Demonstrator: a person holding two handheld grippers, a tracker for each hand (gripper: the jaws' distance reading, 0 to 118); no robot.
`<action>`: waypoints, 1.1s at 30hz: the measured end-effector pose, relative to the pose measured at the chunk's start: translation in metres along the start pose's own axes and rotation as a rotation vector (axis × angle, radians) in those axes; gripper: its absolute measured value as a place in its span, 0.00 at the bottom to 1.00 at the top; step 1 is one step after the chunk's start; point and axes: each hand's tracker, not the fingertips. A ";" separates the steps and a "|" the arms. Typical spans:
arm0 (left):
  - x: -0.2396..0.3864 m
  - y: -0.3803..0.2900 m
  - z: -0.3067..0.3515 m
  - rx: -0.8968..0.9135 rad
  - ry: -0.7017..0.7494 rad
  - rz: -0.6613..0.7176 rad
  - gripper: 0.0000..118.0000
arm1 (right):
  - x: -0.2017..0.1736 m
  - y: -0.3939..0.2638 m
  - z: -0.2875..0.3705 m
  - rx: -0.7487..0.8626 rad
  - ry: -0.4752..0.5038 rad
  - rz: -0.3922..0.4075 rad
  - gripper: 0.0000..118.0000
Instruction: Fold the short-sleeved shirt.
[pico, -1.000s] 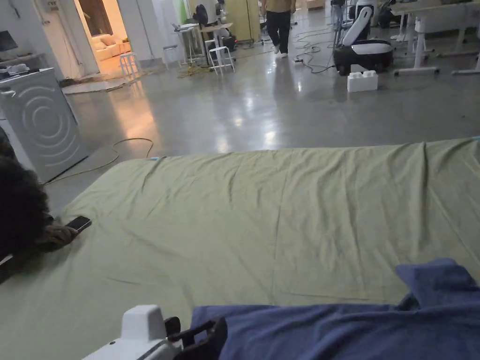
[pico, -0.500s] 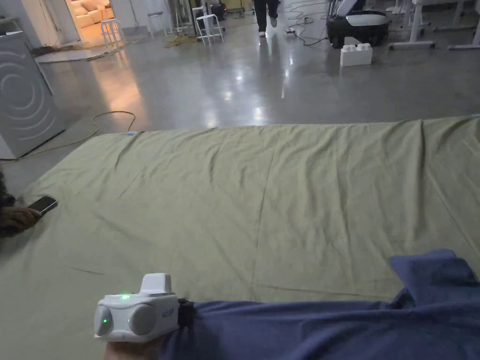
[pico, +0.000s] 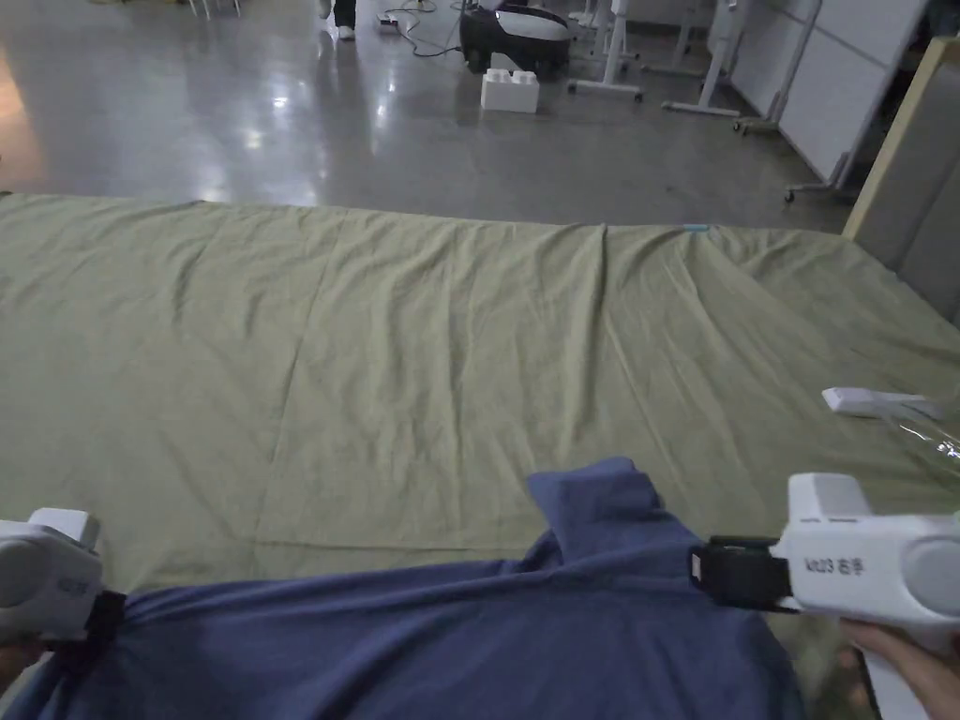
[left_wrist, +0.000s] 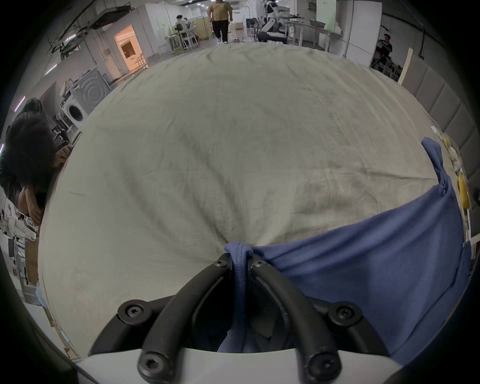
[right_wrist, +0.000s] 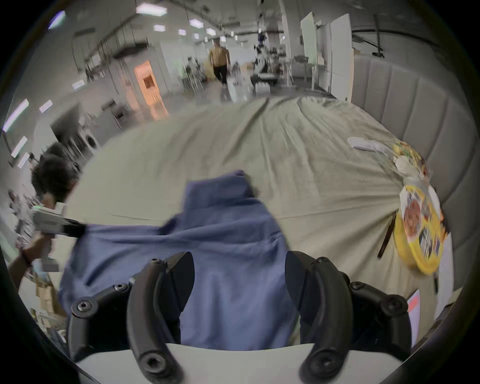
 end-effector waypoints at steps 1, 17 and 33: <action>-0.001 0.000 0.000 -0.002 -0.007 0.005 0.08 | 0.003 0.010 -0.021 -0.061 -0.041 0.007 0.64; -0.019 -0.012 0.080 0.247 -0.090 0.035 0.05 | -0.013 -0.014 -0.001 0.087 0.007 0.043 0.04; -0.049 -0.285 0.182 0.349 -0.208 0.113 0.05 | -0.011 -0.271 0.171 0.137 0.020 -0.104 0.04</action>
